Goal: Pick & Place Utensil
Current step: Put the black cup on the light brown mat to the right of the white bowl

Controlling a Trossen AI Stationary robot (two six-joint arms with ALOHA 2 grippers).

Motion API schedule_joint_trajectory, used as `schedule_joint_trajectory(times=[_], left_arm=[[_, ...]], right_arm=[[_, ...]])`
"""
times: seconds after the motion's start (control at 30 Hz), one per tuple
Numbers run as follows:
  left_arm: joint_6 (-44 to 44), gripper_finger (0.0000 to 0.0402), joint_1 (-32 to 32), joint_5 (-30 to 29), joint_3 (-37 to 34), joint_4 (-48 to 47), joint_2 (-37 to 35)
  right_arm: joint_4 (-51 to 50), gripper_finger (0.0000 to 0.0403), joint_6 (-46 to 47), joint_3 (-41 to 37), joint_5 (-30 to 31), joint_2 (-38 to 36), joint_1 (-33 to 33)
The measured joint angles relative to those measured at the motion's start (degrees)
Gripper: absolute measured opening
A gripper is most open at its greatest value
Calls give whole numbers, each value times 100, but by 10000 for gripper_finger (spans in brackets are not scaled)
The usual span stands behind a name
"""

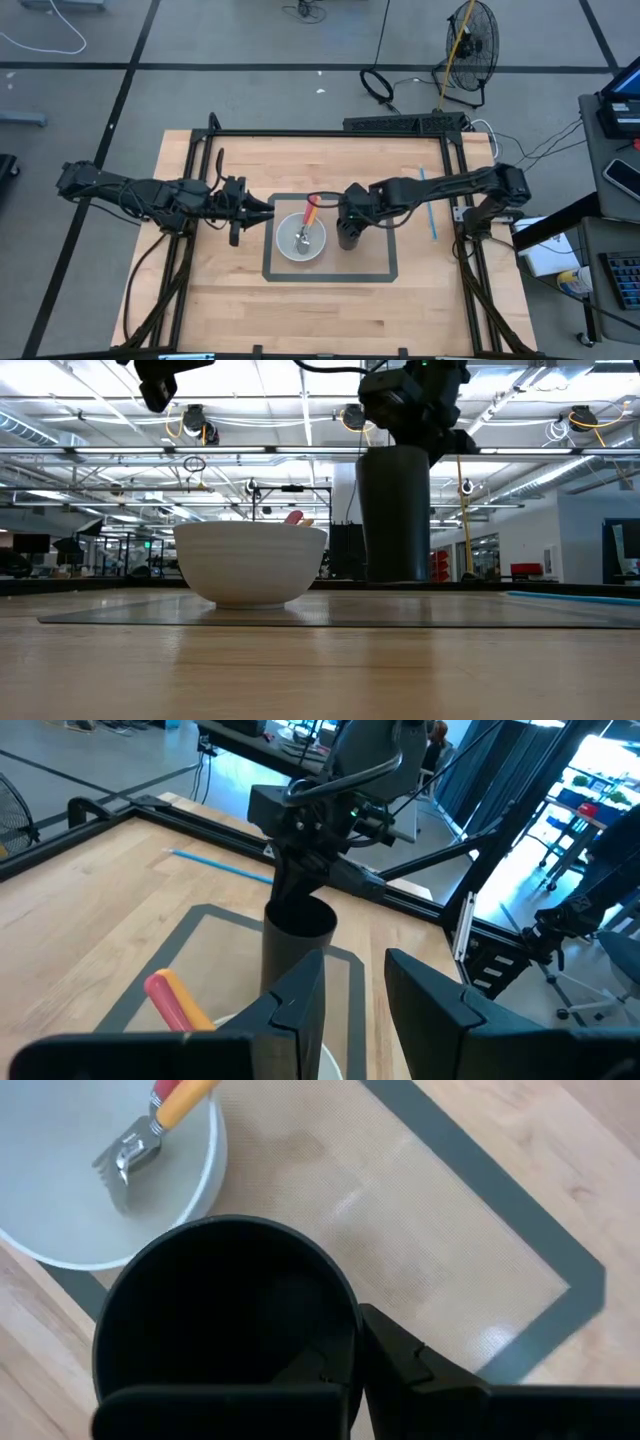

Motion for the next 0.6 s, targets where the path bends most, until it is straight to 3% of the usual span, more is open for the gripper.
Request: schedule_joint_trajectory(times=[0.3,0.6], left_arm=[[-24,113,-4,0,0,-45,0],[-22,113,-4,-2,0,-71,0]], right_arm=[[15,3,-49,-203,447,22,-33],[451,4,112,-662,372,-36,-70]])
